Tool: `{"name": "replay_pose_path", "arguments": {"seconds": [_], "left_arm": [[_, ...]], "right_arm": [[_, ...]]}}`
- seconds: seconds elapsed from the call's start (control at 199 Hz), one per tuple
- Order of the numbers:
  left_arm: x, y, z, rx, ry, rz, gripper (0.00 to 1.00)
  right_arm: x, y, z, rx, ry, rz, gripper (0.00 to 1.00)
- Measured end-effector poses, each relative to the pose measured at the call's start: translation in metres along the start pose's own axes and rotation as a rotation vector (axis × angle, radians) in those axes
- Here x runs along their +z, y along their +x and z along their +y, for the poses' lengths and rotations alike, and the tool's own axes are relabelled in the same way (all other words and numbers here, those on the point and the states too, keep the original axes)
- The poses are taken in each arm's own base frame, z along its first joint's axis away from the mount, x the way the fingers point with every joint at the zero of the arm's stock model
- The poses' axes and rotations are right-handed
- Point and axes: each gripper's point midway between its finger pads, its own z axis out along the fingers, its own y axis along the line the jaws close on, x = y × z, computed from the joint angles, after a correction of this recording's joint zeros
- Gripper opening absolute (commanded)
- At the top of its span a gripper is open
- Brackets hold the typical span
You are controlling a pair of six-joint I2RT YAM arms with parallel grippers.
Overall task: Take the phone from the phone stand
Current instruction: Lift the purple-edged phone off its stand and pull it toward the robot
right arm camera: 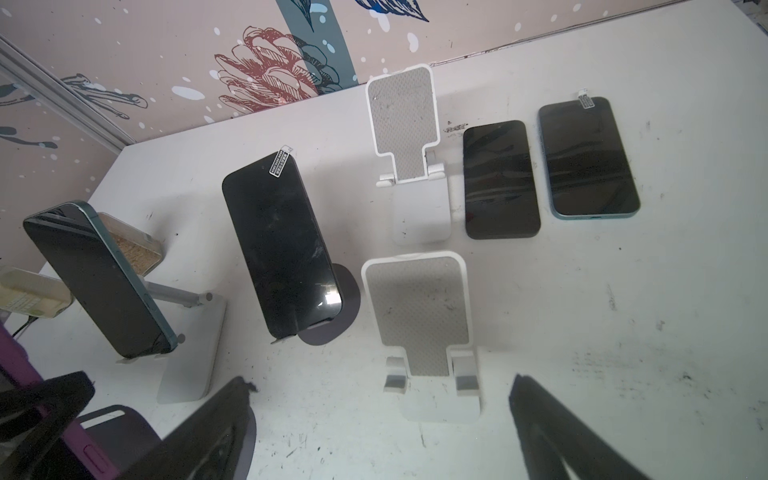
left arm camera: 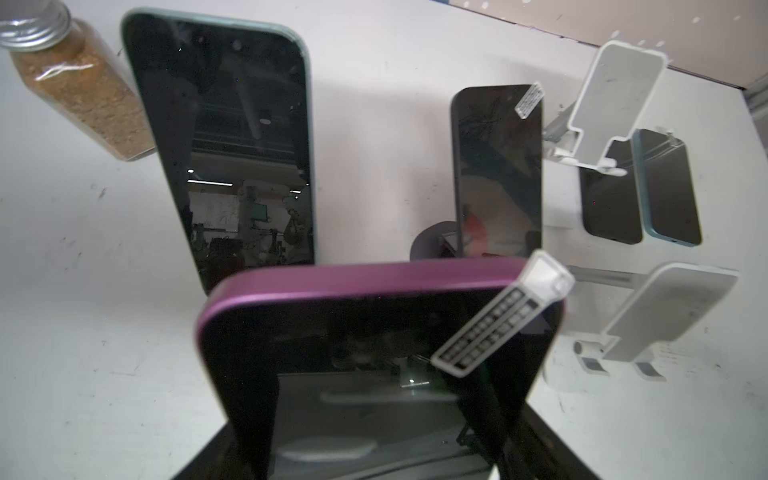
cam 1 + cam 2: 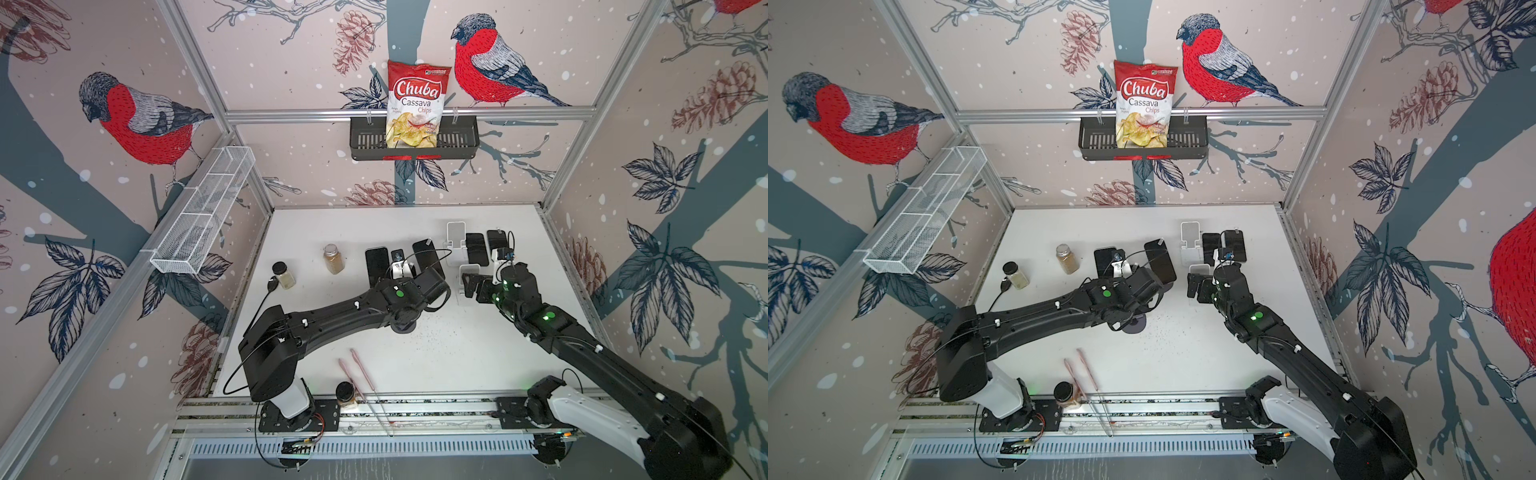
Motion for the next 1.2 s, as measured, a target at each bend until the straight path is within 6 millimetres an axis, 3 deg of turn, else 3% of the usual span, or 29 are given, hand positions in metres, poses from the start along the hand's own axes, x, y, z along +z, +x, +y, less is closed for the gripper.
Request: {"name": "replay_pose_path", "arguments": {"seconds": [0.336, 0.687, 0.938, 1.203], "left_arm": [[-0.017, 0.010, -0.050, 0.105, 0.110, 0.020, 0.50], [-0.012, 0.052, -0.084, 0.190, 0.200, 0.138, 0.50], [-0.009, 0.081, -0.111, 0.217, 0.262, 0.201, 0.51], [0.003, 0.120, -0.132, 0.242, 0.296, 0.297, 0.51]], "right_arm": [[-0.006, -0.016, -0.004, 0.037, 0.042, -0.035, 0.99], [-0.018, -0.038, -0.028, 0.091, 0.141, -0.099, 0.99], [-0.022, -0.042, -0.051, 0.122, 0.207, -0.106, 0.99], [-0.024, -0.045, -0.062, 0.141, 0.228, -0.117, 0.99]]}}
